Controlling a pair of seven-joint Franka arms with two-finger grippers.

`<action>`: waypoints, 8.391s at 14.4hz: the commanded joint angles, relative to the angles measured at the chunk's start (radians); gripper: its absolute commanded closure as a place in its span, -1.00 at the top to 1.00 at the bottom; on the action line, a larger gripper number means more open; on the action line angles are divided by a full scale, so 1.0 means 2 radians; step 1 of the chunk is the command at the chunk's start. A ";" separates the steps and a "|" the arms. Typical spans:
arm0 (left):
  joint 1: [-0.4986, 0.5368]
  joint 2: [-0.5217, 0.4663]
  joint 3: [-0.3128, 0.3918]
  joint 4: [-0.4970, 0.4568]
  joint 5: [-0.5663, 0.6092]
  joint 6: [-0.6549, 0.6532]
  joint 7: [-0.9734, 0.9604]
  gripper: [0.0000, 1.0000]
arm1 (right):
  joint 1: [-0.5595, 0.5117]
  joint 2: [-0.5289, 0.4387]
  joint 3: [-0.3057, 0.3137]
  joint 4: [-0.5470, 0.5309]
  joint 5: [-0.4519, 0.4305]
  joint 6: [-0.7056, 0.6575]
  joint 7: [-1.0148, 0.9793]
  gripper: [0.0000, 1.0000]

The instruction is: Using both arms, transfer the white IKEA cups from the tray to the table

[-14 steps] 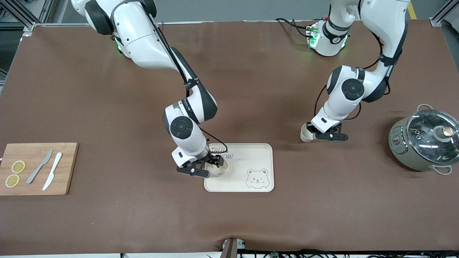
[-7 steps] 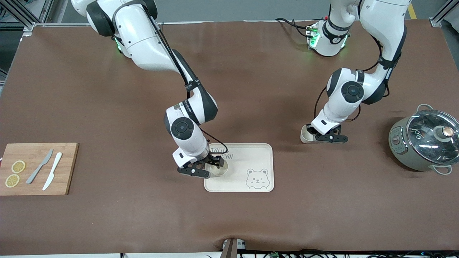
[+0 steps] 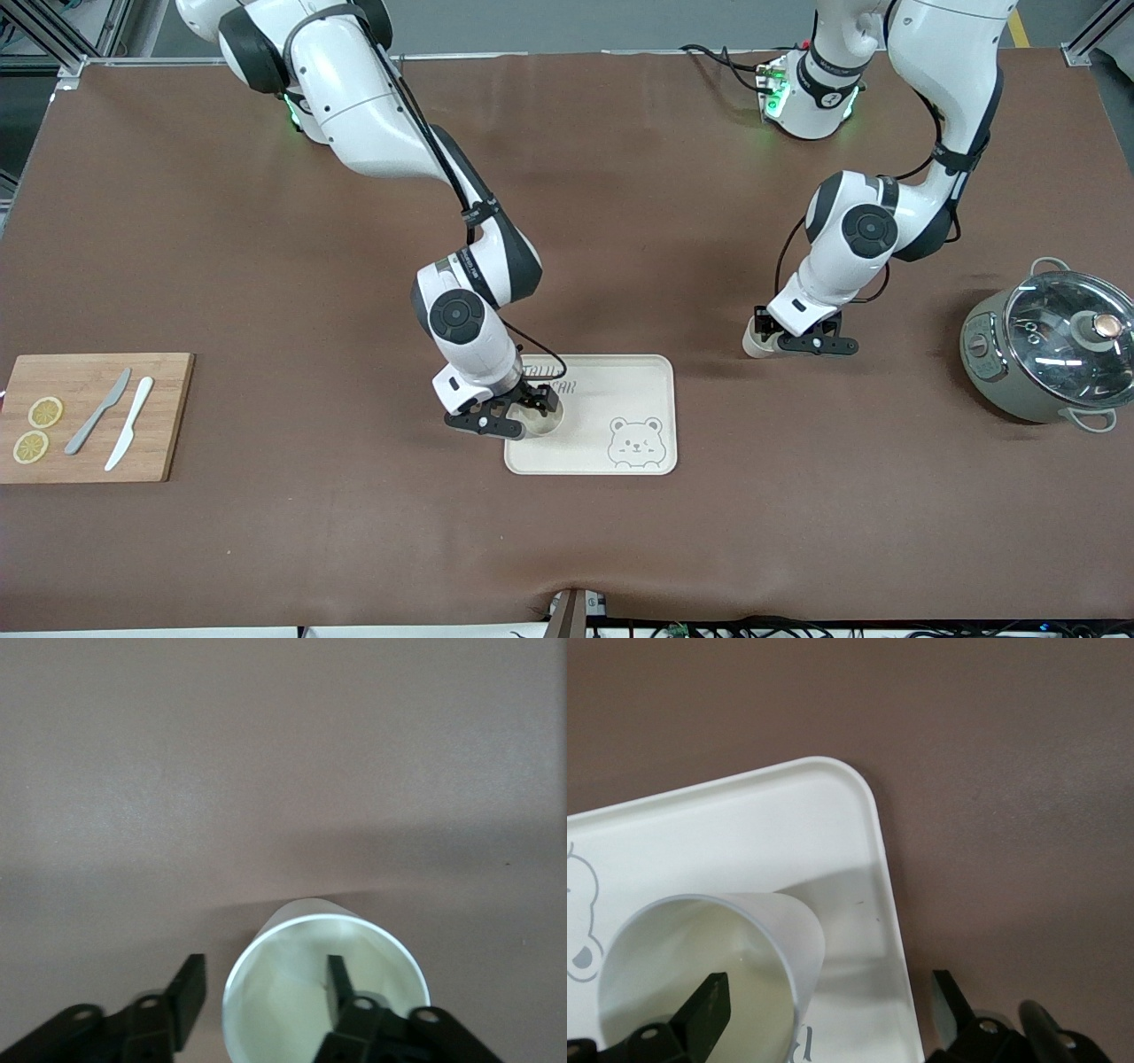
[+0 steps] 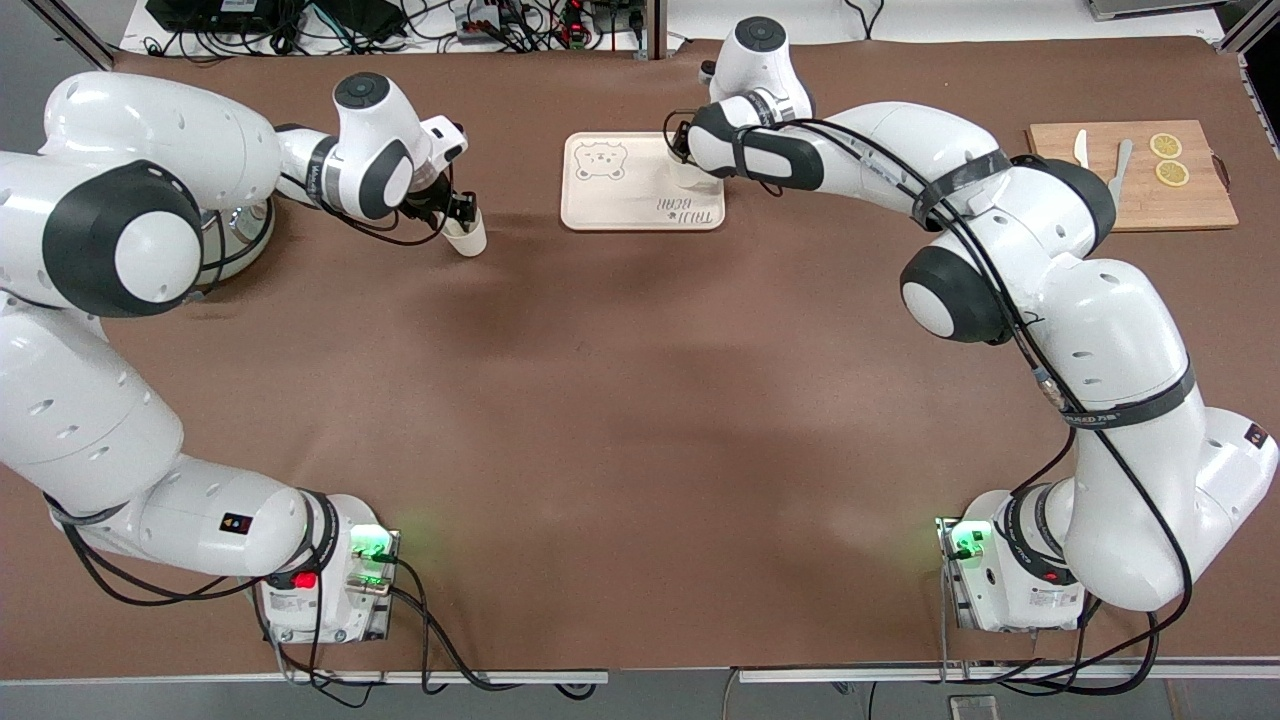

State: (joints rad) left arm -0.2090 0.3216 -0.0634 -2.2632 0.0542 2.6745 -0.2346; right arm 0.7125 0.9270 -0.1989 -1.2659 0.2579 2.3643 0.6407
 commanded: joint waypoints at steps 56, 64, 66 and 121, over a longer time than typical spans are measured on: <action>0.103 -0.153 -0.045 0.361 -0.021 -0.553 0.106 1.00 | -0.279 -0.202 -0.012 -0.283 0.010 0.037 -0.619 -1.00; 0.089 -0.154 -0.037 0.360 -0.019 -0.555 0.109 1.00 | -0.272 -0.200 -0.010 -0.314 0.011 0.098 -0.625 -1.00; 0.069 -0.153 -0.015 0.360 -0.019 -0.554 0.109 1.00 | -0.272 -0.200 -0.010 -0.320 0.011 0.106 -0.625 -1.00; 0.062 -0.137 -0.002 0.361 -0.021 -0.487 0.102 1.00 | -0.230 -0.496 -0.015 -0.199 -0.150 -0.395 -0.344 1.00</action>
State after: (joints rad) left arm -0.0840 0.0462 -0.0711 -1.5470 0.0289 1.6873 -0.0223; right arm 0.2544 -0.0549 -0.2337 -1.6476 -0.0207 1.5597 -0.0630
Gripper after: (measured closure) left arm 0.000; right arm 0.000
